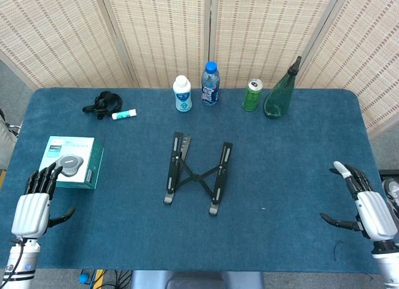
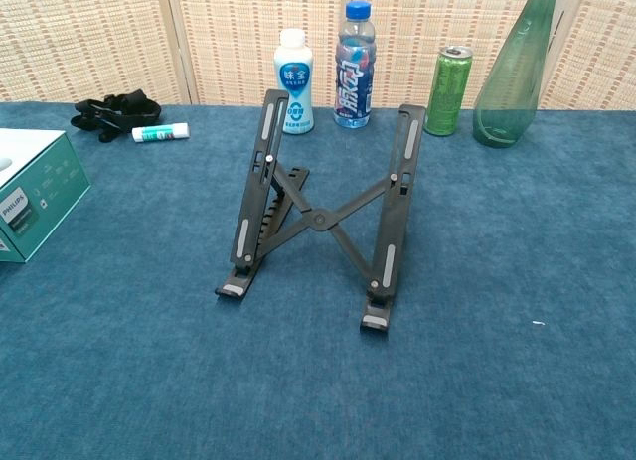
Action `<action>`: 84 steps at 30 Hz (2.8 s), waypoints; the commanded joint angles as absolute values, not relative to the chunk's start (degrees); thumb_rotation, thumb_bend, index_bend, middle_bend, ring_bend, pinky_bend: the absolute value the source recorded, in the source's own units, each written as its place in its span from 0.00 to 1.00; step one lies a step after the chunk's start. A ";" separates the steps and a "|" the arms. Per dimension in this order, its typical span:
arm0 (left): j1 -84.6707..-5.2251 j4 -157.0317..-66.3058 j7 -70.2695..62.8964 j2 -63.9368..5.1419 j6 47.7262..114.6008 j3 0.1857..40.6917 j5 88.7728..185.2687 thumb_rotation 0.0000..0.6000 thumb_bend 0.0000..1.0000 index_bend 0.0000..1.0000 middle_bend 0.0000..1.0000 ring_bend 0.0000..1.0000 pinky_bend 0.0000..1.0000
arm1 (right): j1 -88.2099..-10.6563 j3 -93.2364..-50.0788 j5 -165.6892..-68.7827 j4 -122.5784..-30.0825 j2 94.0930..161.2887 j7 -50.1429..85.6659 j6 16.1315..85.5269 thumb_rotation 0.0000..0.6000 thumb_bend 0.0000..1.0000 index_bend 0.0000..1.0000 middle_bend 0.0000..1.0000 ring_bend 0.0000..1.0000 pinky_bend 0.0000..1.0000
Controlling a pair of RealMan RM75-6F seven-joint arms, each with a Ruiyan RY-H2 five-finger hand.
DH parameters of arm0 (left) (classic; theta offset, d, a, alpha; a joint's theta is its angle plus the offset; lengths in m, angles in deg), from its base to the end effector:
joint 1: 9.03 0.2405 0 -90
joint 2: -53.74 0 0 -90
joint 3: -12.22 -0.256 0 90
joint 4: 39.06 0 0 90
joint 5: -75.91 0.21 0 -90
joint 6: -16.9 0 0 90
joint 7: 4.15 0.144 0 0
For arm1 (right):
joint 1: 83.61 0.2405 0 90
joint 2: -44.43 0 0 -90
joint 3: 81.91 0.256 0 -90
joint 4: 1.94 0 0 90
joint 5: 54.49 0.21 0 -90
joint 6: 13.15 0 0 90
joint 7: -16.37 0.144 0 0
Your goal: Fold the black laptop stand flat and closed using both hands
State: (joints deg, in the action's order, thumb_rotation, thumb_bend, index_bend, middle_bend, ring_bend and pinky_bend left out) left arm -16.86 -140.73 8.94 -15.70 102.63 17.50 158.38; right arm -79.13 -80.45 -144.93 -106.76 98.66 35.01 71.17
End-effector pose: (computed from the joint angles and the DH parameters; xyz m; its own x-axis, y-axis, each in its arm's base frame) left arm -0.2627 0.1997 0.1284 0.3623 -0.0401 0.9312 0.9317 -0.0143 -0.3630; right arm -0.2722 -0.1705 0.1833 0.0463 -0.0717 0.9964 -0.9968 -0.0677 0.0415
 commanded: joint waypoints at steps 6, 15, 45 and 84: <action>-16.65 -141.14 9.08 -15.27 102.99 17.28 158.81 1.00 0.15 0.04 0.01 0.00 0.00 | -78.48 -80.57 -145.98 -106.89 98.45 37.00 70.58 1.00 0.00 0.01 0.21 0.03 0.02; -16.19 -141.82 9.03 -14.90 103.73 17.05 159.32 1.00 0.15 0.04 0.01 0.00 0.00 | -75.08 -79.31 -147.28 -109.10 97.19 41.47 67.63 1.00 0.00 0.01 0.21 0.03 0.01; -15.25 -141.31 8.03 -14.71 103.84 16.45 159.42 1.00 0.15 0.04 0.01 0.00 0.00 | -55.71 -70.37 -131.97 -103.50 109.07 71.77 40.55 1.00 0.00 0.00 0.13 0.00 0.00; -15.33 -141.95 9.38 -14.69 103.00 16.47 158.39 1.00 0.15 0.04 0.01 0.00 0.00 | -42.54 -62.44 -134.64 -87.25 122.05 102.44 17.76 1.00 0.02 0.01 0.22 0.03 0.00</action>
State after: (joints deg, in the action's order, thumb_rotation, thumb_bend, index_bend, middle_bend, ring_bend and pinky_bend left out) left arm -15.33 -141.95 9.38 -14.69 102.99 16.47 158.38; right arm -42.38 -61.95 -132.66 -87.19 121.93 100.63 17.15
